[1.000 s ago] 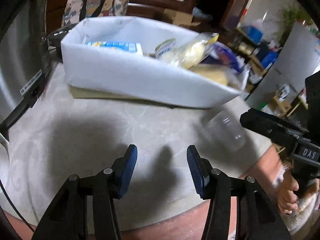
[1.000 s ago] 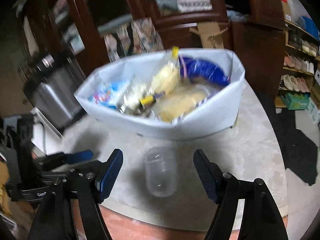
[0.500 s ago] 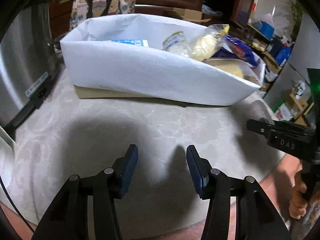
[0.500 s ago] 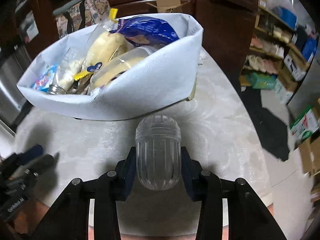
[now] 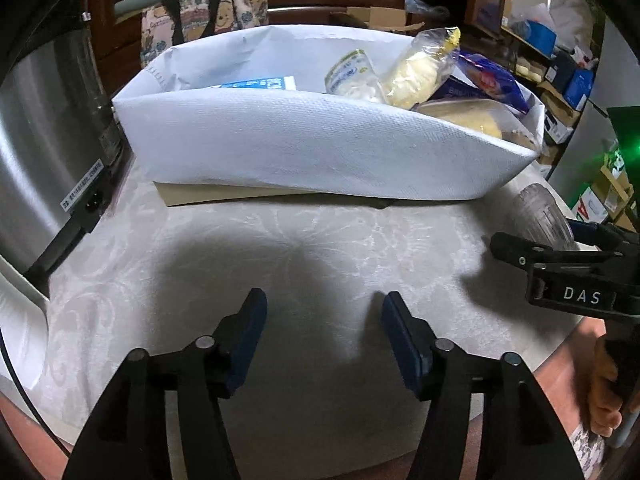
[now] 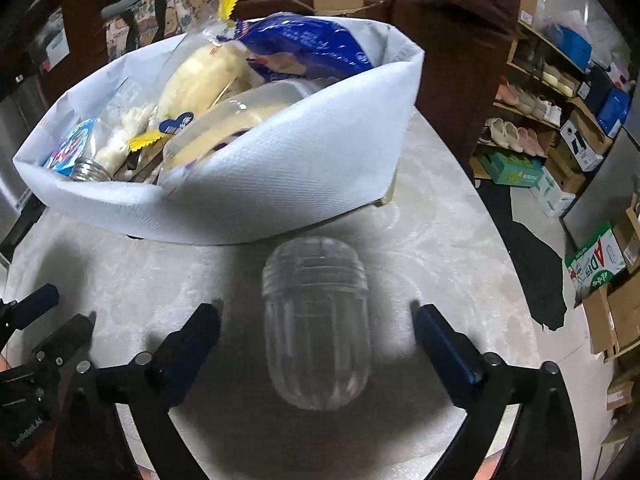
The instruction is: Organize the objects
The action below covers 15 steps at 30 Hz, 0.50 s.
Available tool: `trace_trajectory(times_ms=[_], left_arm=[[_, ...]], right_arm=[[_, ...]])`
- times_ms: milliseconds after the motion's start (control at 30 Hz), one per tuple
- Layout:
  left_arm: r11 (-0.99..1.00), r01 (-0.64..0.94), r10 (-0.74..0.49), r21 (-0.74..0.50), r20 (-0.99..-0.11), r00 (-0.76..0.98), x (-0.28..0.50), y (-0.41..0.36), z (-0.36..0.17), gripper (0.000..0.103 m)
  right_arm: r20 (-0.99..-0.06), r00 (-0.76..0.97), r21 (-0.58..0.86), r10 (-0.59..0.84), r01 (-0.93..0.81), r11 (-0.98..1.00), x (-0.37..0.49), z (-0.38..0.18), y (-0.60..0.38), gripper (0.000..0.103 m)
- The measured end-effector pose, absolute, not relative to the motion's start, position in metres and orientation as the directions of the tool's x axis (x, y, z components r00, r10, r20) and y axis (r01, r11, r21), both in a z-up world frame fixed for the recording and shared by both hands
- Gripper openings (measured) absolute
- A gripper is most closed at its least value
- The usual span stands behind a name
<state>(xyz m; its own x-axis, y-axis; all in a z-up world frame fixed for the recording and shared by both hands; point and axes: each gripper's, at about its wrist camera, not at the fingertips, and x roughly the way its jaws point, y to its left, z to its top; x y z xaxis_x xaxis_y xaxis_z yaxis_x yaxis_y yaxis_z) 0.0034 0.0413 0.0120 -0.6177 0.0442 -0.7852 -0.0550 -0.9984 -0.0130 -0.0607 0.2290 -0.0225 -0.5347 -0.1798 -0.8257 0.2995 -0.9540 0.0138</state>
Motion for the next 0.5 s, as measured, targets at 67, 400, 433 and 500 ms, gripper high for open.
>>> trace_trajectory(times_ms=[67,400,433,500], left_arm=[[-0.998,-0.055,0.044,-0.013,-0.785,-0.618,0.0036,0.0408,0.0122,0.061],[-0.998,-0.055,0.044,-0.013,-0.785,-0.617,0.0049,0.0383,0.0128,0.061],[-0.998,-0.055,0.044,-0.013,-0.785,-0.617,0.0047,0.0382,0.0128,0.061],[-0.998,-0.055,0.044,-0.013,-0.785,-0.617,0.0049,0.0384,0.0129,0.062]], right_arm=[[-0.826,-0.534,0.014,-0.180,0.300,-0.954,-0.0605,-0.0227,0.2286,0.102],[-0.826,-0.534,0.014,-0.180,0.301,-0.954,-0.0611,-0.0233,0.2283,0.102],[-0.826,-0.534,0.014,-0.180,0.301,-0.954,-0.0610,-0.0234,0.2282,0.102],[-0.826,-0.534,0.014,-0.180,0.300,-0.954,-0.0611,-0.0233,0.2284,0.102]])
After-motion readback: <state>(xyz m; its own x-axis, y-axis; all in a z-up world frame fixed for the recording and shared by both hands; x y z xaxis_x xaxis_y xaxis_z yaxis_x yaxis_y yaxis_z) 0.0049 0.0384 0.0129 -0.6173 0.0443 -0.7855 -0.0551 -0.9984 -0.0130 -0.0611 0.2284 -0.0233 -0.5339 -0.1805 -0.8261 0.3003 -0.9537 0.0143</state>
